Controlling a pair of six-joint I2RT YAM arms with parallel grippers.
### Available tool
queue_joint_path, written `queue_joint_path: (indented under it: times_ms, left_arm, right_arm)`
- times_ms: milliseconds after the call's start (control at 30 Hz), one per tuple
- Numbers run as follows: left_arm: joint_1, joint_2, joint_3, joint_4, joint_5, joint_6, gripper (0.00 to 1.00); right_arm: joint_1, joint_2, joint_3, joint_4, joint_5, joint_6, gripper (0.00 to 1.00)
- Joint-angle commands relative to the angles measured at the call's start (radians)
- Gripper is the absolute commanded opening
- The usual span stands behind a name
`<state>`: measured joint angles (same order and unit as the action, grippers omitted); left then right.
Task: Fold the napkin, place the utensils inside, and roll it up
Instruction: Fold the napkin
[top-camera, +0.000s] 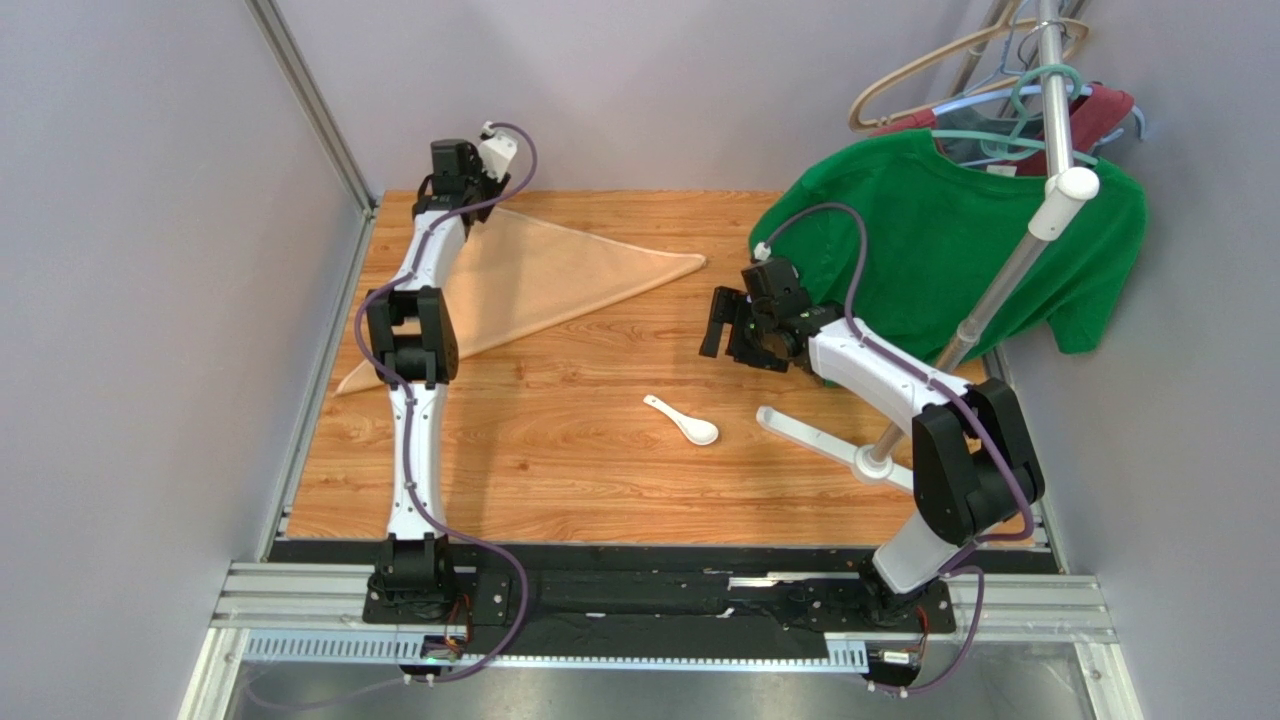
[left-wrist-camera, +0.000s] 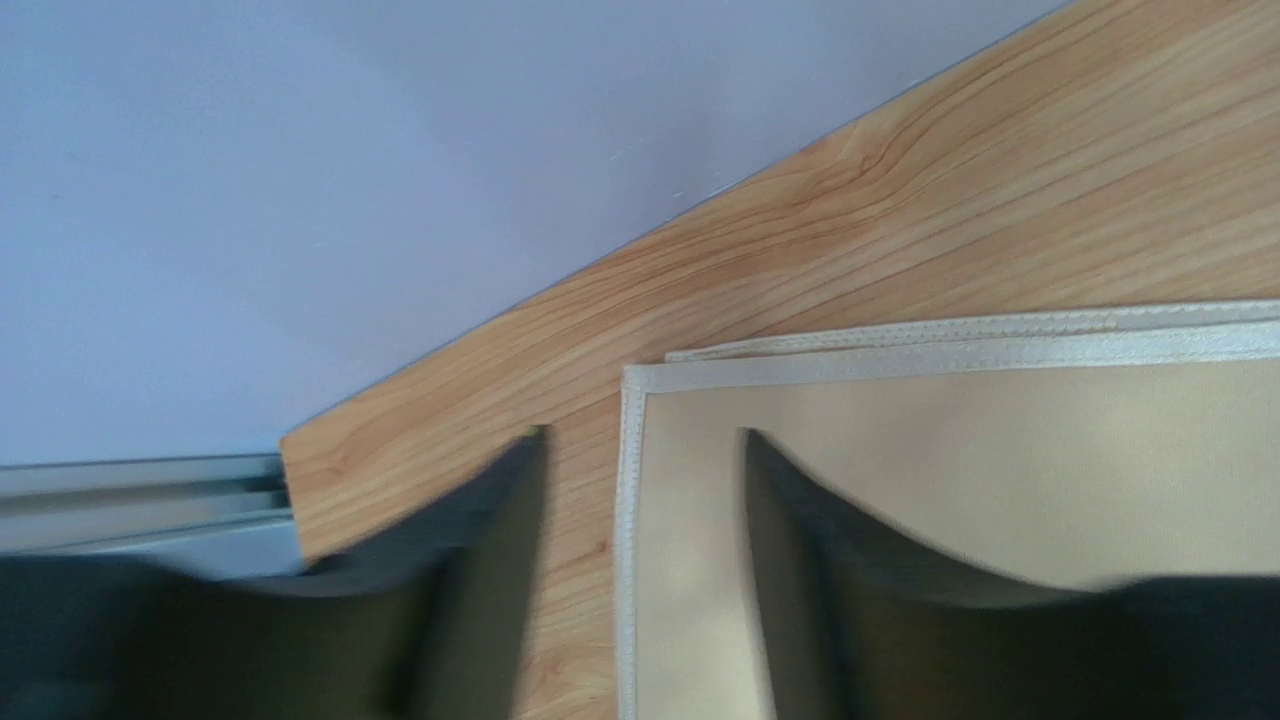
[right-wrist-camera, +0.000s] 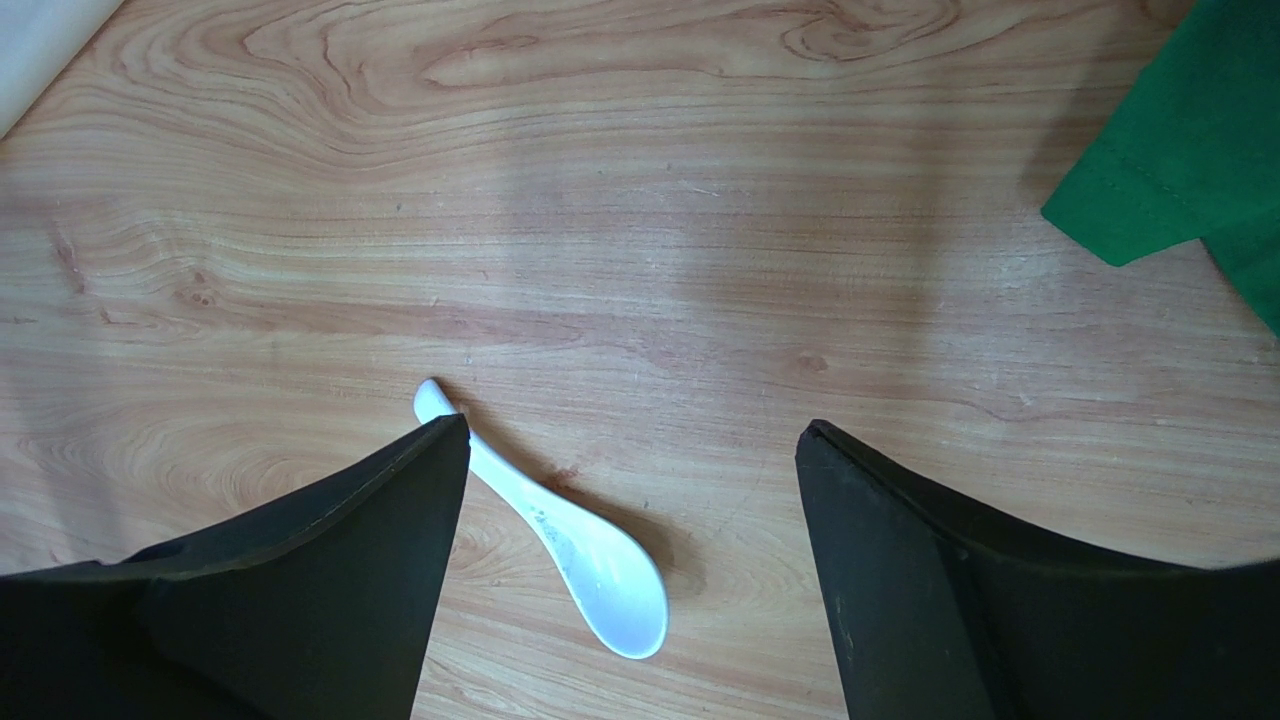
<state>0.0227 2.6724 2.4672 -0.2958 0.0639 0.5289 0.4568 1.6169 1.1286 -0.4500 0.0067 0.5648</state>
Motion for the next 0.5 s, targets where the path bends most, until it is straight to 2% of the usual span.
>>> queue_joint_path:
  times_ms: [0,167,233,467]
  left_arm:
    - [0.005,-0.012,0.050,0.044,0.033,-0.018,0.68]
    - [0.003,-0.065,0.017,0.037,0.024,-0.095,0.71]
    - [0.003,-0.130,-0.025,0.049,0.042,-0.153,0.71]
    - [-0.007,-0.475,-0.469,0.216,0.162,-0.384,0.71]
  right_arm:
    - [0.000,0.008,0.037,0.045,-0.027,0.015,0.84]
    - [0.005,-0.017,0.020,0.080,-0.037,0.035,0.84]
    - [0.016,-0.023,0.010,0.115,-0.043,0.055,0.84]
    - [0.091,-0.006,0.000,0.299,-0.094,0.202,0.82]
